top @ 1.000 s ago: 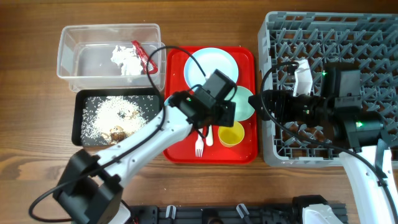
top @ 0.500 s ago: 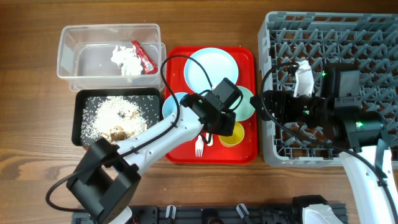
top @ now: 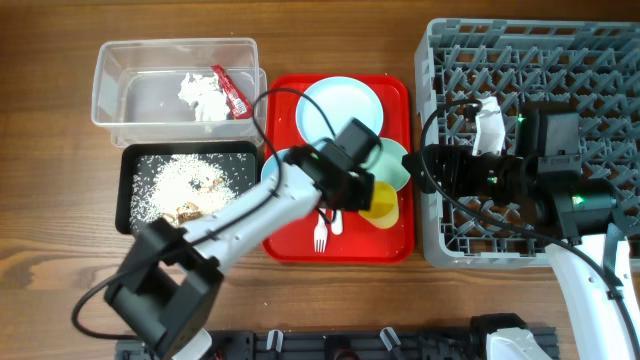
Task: Sort waste into correct bins and load items into the dishwasher rack
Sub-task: 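Grasp the yellow cup with the left gripper and lift it, then pass the yellow cup from the left gripper to the right gripper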
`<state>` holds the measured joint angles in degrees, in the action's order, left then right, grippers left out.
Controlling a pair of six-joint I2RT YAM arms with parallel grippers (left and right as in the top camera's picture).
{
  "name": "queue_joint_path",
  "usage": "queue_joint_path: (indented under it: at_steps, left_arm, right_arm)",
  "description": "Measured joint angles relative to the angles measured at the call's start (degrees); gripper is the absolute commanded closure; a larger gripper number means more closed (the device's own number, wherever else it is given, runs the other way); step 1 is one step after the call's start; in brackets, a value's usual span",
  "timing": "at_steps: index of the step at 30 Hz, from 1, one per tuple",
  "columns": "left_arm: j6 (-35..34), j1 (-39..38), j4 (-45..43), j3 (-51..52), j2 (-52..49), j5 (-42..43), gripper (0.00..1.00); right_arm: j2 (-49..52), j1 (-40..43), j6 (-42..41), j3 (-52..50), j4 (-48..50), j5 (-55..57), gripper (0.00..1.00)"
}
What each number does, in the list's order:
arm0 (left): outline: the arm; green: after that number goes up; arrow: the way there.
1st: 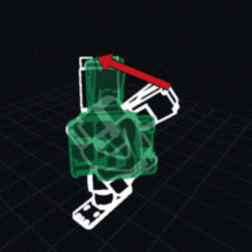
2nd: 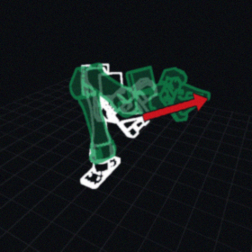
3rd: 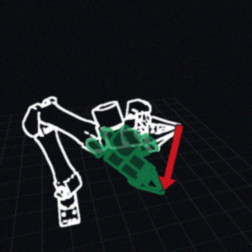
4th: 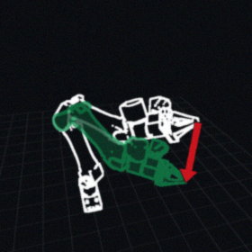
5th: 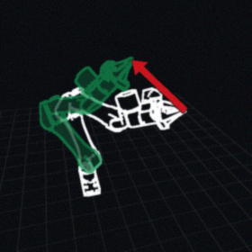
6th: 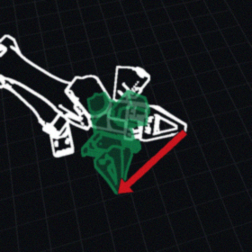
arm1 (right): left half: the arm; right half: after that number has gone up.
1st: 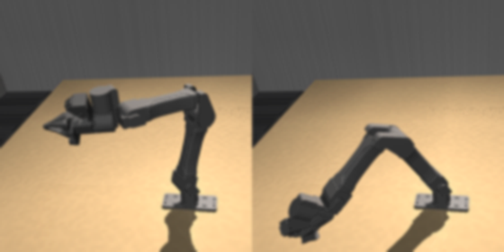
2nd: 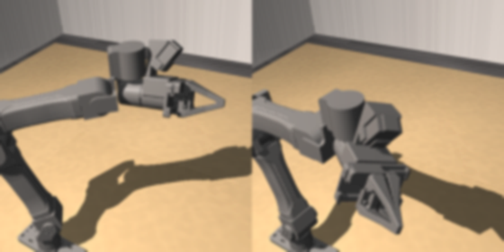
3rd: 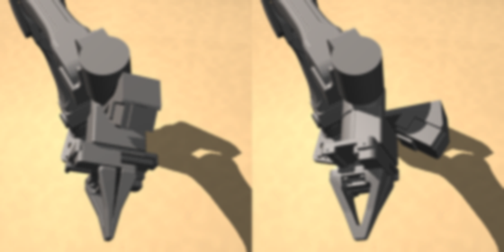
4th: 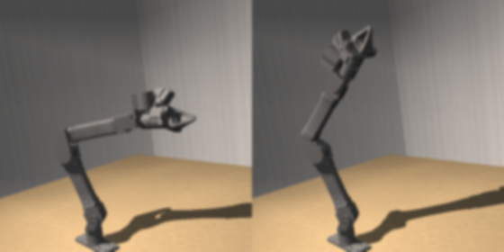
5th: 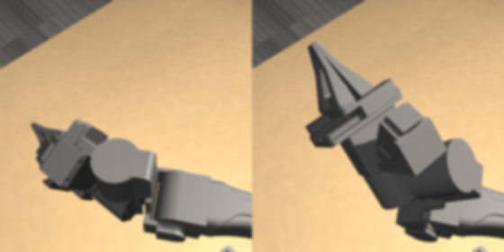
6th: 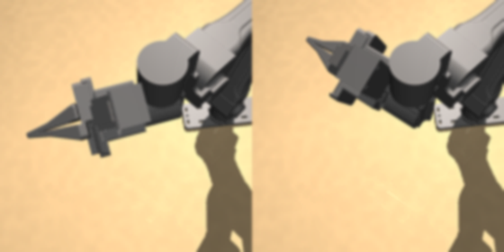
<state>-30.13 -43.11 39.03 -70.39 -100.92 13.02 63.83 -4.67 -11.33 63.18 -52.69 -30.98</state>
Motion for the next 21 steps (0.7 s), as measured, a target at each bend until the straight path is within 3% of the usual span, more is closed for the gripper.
queue_joint_path:
  at_steps: [11,18,21]
  left_arm:
    - [-0.57,26.71,-0.72,0.04,8.17,37.81,0.96]
    - [-0.57,32.37,-6.05,0.04,8.17,61.59,0.96]
    - [-0.57,32.37,-6.95,0.04,8.17,67.80,0.96]
  right_arm:
    - [0.04,0.00,2.51,0.00,3.54,-8.79,0.01]
    - [2.86,0.00,6.16,0.00,11.72,-22.45,0.00]
    - [5.20,0.00,7.85,0.00,15.67,-29.86,0.00]
